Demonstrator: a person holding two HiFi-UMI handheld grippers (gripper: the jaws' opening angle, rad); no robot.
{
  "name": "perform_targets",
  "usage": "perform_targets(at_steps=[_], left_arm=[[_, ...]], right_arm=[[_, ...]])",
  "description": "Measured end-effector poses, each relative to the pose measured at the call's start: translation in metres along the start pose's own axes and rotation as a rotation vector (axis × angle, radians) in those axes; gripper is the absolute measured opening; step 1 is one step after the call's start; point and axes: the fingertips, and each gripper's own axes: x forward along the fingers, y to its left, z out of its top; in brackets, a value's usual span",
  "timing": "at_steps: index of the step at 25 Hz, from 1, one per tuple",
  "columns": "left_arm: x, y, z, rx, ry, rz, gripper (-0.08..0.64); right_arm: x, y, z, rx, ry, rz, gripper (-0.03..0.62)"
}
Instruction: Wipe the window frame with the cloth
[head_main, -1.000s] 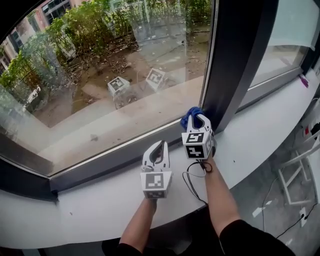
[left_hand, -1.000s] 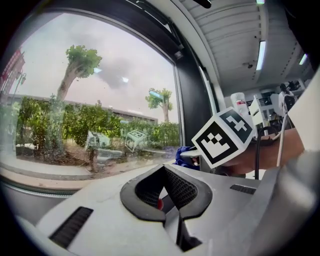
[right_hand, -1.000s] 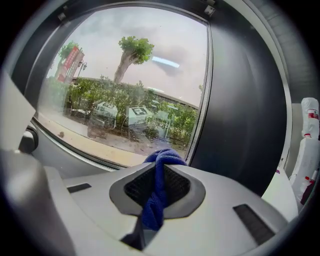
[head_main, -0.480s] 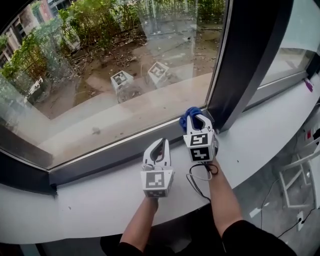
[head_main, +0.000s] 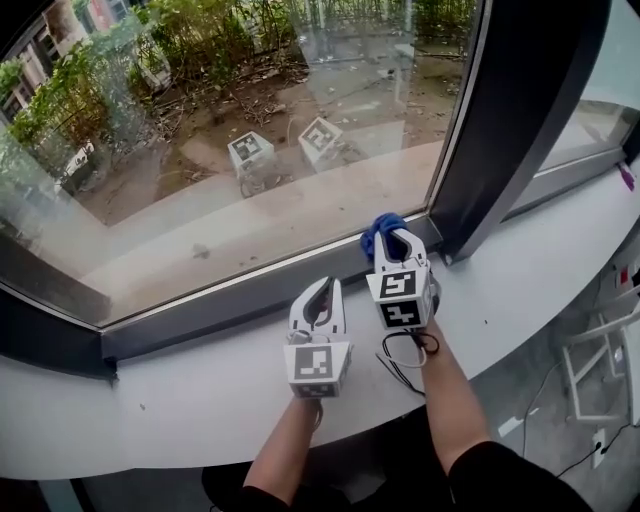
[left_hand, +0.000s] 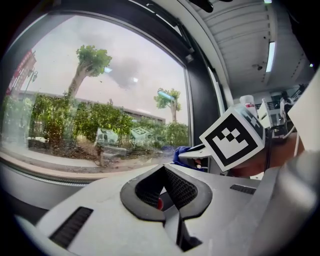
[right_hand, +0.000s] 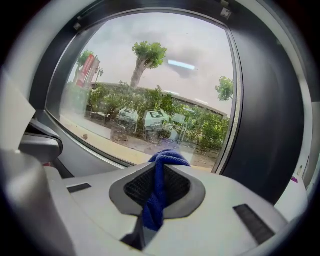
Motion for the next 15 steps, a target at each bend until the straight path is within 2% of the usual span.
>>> perform_targets(at_steps=[15], left_arm=[[-0.018, -0.005, -0.002, -0.014, -0.006, 0.03, 0.005]], right_arm=[[-0.002, 0.021, 0.006, -0.037, -0.012, 0.059, 0.023]])
